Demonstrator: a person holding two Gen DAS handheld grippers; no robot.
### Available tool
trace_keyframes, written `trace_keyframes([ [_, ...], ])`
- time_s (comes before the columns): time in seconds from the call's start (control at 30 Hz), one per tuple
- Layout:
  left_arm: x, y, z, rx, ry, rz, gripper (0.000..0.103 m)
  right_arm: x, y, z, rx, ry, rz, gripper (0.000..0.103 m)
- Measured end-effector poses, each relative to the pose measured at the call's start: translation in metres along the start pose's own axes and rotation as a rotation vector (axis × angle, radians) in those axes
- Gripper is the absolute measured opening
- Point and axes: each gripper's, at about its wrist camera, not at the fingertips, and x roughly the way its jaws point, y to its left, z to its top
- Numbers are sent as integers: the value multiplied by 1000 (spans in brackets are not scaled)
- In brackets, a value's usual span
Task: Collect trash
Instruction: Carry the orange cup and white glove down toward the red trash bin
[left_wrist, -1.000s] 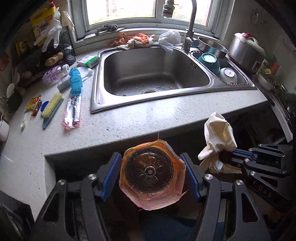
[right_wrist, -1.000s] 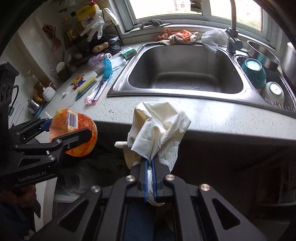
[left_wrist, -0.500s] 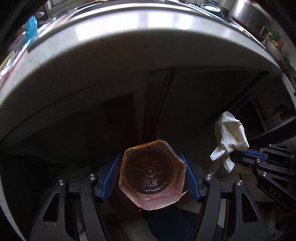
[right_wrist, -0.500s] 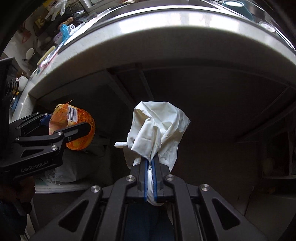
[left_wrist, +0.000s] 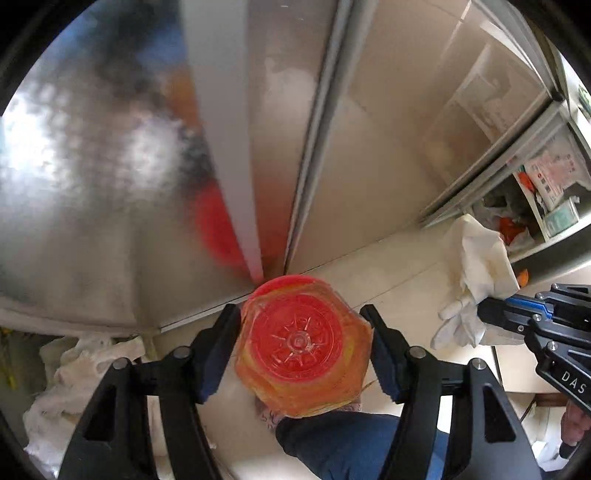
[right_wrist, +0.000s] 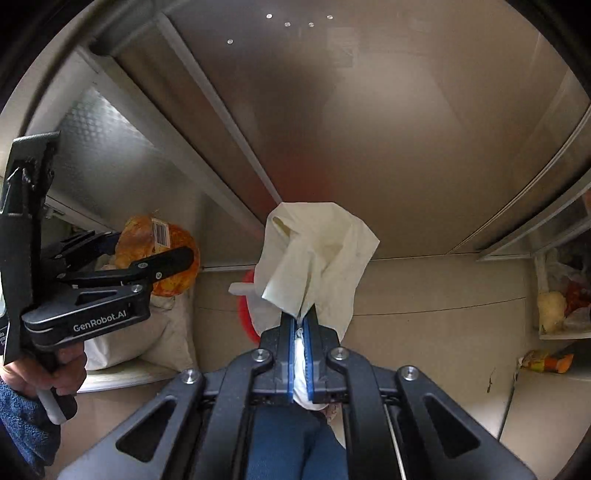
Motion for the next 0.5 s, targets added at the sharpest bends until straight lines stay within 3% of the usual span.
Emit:
trace_keyframes([
  [0.03,5,-2,0,8,9,-3,69,2,0,-2,3,-1,-1,4],
  [0.07,6,-2,-1,12,12,4,81,1,0,-7,7,0,-3,4],
  [0.1,8,-4,0,17,8,8,85,2,0,-9,12,4,-2,4],
  [0.3,-3,-1,5,5,18,-13,101,-9,-7,-10,38,28,6,4],
  [0.5,-27,13,1,1,9,45,103,-12,-2,-8,19,32,14,4],
])
